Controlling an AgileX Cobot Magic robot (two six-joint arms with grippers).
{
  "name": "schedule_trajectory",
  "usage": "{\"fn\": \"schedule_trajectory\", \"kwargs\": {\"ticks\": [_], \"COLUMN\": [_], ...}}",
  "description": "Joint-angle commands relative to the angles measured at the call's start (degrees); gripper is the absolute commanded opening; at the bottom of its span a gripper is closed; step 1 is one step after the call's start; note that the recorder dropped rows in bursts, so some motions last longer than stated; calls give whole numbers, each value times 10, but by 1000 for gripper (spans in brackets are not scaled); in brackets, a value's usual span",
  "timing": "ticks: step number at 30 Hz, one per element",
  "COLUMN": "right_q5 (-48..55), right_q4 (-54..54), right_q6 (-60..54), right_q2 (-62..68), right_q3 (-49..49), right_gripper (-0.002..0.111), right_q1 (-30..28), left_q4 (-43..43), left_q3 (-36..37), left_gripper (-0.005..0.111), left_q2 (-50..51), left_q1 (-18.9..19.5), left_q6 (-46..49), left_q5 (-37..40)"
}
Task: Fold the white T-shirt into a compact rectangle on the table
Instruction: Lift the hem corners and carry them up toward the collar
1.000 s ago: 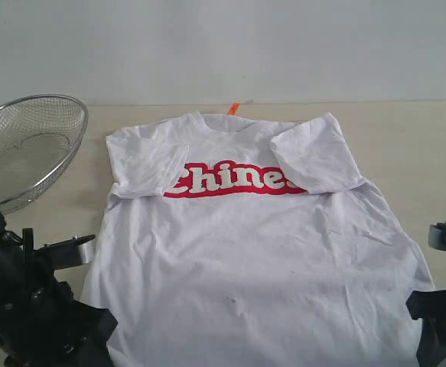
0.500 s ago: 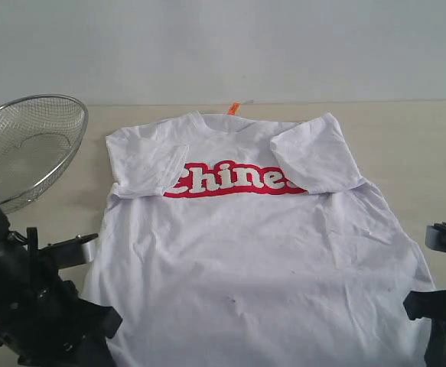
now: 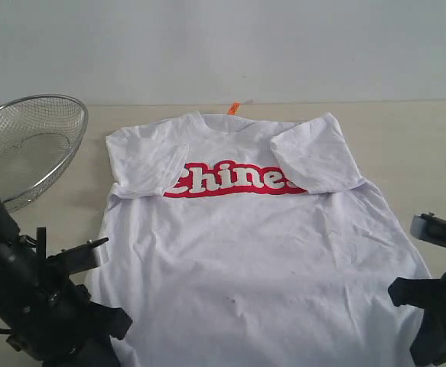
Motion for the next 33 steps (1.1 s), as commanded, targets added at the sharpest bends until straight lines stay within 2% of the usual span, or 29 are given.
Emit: {"fn": "schedule_trajectory", "kwargs": {"ticks": [1,14,18,27,33], "right_q5": [38,43,46,38,37], "right_q4": [47,222,230,236,236], "right_q6": [-40,-181,-180,-141,-111], "right_q2": [0,-2,-2,3,46], "right_q3": [-22,-32,-60,-170,-245], "right_gripper": [0,0,0,0,0], "right_q1": [-2,-2,-2,-2,-2], "left_q4": [-4,-33,-31,-33,-33], "left_q3": [3,-47,-55,-96,-151], "left_gripper": [4,4,4,4,4], "left_q2": [-21,-86,-106,-127,-125], "left_q1": [-2,-2,1,55,80], "left_q6": [6,17,17,9,9], "left_q5": [-59,-40,-42,-52,-55]}}
